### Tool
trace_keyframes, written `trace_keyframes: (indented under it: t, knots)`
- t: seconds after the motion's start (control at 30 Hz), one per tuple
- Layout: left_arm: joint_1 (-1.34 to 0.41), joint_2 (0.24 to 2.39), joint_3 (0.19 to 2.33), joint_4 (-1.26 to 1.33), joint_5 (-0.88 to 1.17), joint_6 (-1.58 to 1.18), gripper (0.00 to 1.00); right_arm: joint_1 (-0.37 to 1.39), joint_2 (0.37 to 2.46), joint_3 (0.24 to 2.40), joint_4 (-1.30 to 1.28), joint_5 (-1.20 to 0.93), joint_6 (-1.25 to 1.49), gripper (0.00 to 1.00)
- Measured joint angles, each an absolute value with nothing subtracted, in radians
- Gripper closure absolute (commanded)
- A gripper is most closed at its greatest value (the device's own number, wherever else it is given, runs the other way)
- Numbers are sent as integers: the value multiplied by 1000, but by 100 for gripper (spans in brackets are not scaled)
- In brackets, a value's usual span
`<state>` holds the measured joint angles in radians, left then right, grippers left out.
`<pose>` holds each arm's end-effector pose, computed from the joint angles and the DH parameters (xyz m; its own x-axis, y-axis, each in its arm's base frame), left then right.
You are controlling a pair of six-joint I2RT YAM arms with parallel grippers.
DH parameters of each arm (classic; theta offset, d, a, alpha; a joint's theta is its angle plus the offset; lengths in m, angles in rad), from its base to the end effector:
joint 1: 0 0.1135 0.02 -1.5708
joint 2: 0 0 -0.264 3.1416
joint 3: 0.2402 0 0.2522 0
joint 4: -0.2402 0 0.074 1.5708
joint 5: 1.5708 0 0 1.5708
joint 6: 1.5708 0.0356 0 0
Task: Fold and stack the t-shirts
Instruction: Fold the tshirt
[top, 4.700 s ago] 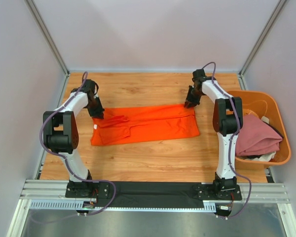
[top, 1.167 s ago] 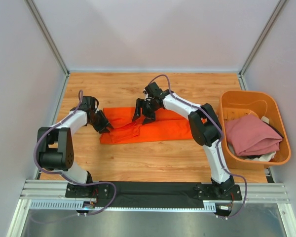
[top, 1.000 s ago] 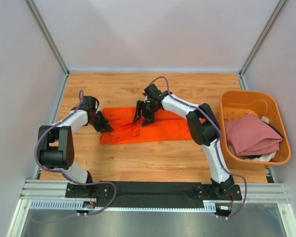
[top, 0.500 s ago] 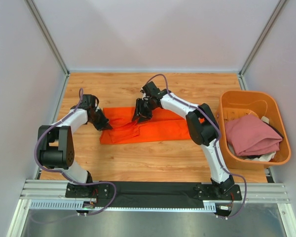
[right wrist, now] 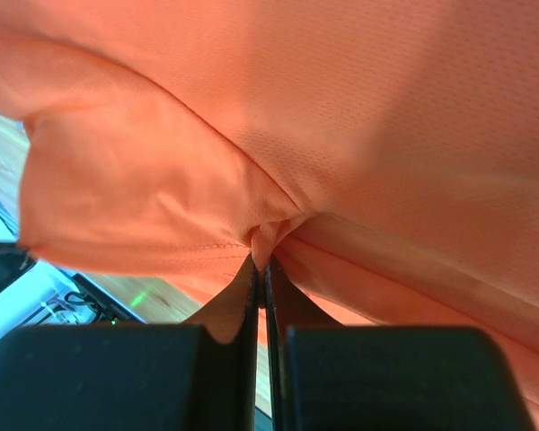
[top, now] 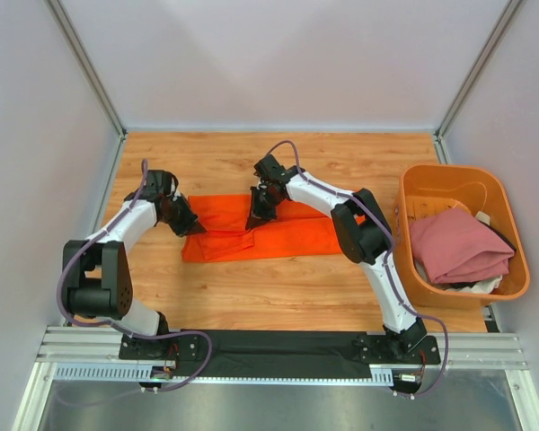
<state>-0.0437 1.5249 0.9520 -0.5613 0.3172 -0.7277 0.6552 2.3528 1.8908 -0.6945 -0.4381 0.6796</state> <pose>0.2911 -0.0238 0.1971 -0.7913 -0.5980 -0.1277 -0.4728 0.7308 -0.4923 0.3832 0.3135 0.1481 -0.9965 -0.0480 -0.0691 -0.0783 0.8281 0.5550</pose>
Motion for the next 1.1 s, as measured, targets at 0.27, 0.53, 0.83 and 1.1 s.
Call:
trace_keyframes:
  t: [0.27, 0.53, 0.83, 1.1]
  knots:
    - [-69, 1454, 921, -566, 344, -744, 100, 656, 2346, 1915, -741, -423, 663, 100]
    - [-80, 1419, 876, -585, 360, -774, 100, 656, 2334, 1914, -764, -421, 653, 100]
    - [-84, 1429, 885, -609, 356, -778, 100, 645, 2332, 1914, -766, -435, 643, 100]
    - [-82, 1575, 1122, -685, 293, -726, 100, 619, 2332, 1916, -741, -466, 651, 100]
